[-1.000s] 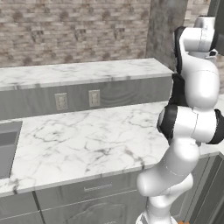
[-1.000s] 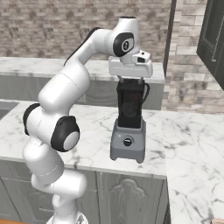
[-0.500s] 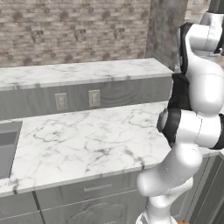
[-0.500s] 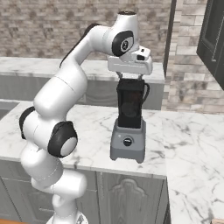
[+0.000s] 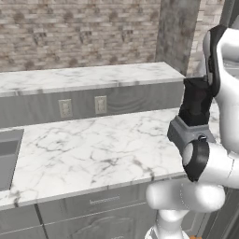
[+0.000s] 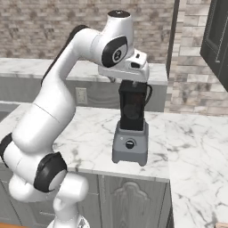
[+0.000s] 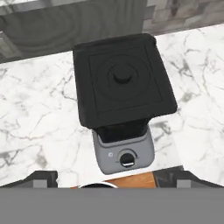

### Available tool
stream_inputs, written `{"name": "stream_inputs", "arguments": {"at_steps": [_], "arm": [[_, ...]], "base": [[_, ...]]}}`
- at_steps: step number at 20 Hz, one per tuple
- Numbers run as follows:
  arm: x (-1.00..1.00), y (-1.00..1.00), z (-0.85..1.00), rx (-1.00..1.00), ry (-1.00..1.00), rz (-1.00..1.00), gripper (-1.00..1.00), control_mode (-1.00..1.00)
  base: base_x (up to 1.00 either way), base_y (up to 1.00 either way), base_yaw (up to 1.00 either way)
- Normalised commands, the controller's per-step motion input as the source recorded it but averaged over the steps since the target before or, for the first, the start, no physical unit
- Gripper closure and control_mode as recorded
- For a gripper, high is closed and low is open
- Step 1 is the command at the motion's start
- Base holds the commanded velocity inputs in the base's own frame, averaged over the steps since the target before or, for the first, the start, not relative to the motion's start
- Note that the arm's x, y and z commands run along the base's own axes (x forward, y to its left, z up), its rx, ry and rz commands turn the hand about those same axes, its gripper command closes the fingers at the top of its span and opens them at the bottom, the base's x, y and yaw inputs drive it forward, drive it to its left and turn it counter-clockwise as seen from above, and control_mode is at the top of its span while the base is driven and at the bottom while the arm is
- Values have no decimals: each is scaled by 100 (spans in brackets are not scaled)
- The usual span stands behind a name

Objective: Grab the onion and garlic from the fridge, place them in the blender, close the lid, and turn on the blender to create a marinade.

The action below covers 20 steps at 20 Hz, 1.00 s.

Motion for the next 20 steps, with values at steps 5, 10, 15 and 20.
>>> {"name": "stream_inputs", "arguments": {"at_steps": [5, 10, 15, 20], "arm": [[-100, 31, -4, 0, -8, 0, -100, -100], [-84, 35, -22, 0, 0, 0, -100, -100], [-29, 11, -29, 0, 0, 0, 100, -100], [0, 0, -42, 0, 1, 0, 100, -100]], "base": [[0, 0, 0], [0, 0, 0], [0, 0, 0], [0, 0, 0]]}}
